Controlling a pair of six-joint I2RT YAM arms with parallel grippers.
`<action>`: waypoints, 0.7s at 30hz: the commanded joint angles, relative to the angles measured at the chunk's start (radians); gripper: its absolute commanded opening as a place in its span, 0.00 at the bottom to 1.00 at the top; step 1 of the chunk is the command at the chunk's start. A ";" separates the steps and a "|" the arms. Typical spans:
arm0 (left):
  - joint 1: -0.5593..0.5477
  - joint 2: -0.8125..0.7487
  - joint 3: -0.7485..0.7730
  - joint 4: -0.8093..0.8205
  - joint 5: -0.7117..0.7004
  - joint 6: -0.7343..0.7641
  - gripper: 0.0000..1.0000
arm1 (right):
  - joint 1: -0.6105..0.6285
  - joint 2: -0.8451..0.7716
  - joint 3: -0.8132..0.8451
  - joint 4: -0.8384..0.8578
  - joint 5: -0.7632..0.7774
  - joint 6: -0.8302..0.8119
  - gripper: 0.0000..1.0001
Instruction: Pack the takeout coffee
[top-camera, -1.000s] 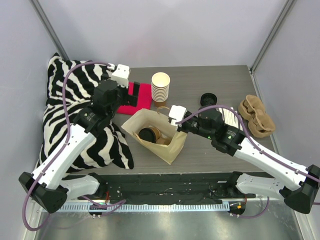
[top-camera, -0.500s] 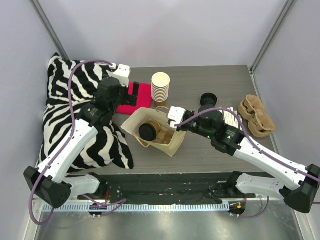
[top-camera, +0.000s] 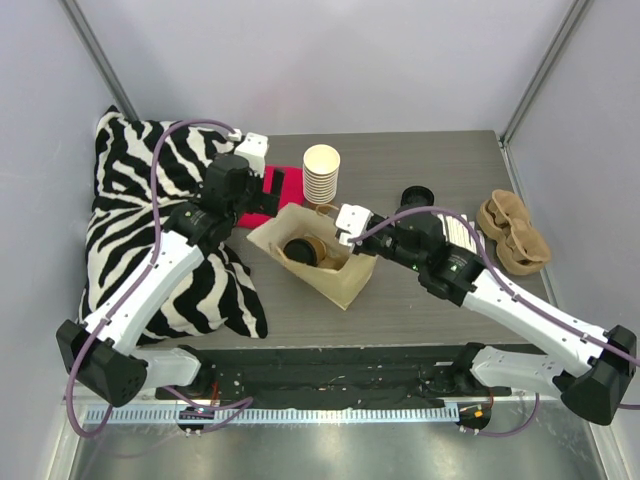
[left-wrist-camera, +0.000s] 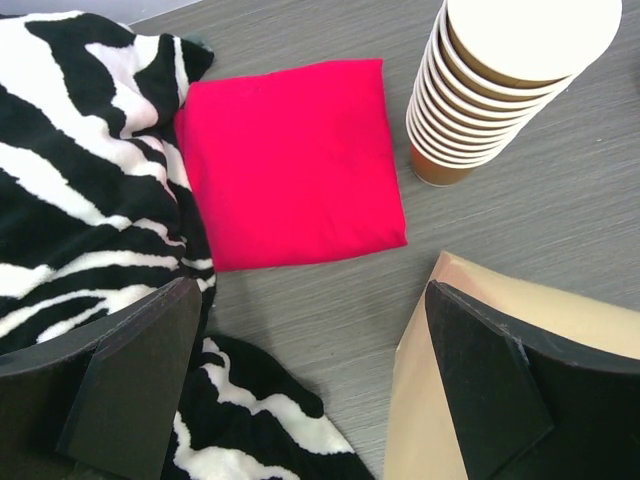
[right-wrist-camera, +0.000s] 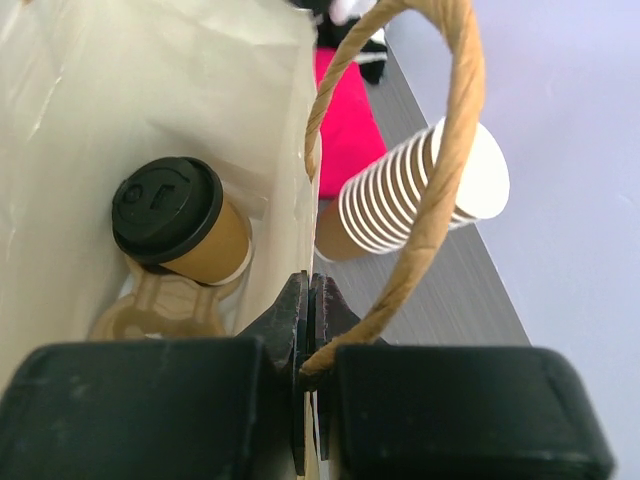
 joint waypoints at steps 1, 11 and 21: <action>0.006 -0.007 0.043 0.013 0.005 -0.026 1.00 | -0.053 0.029 0.034 0.051 0.007 0.026 0.01; 0.006 -0.007 0.046 -0.020 -0.033 -0.061 1.00 | -0.164 0.097 0.079 0.052 -0.045 0.062 0.42; 0.006 -0.020 0.041 -0.037 -0.066 -0.080 1.00 | -0.178 0.106 0.218 -0.025 -0.061 0.166 0.80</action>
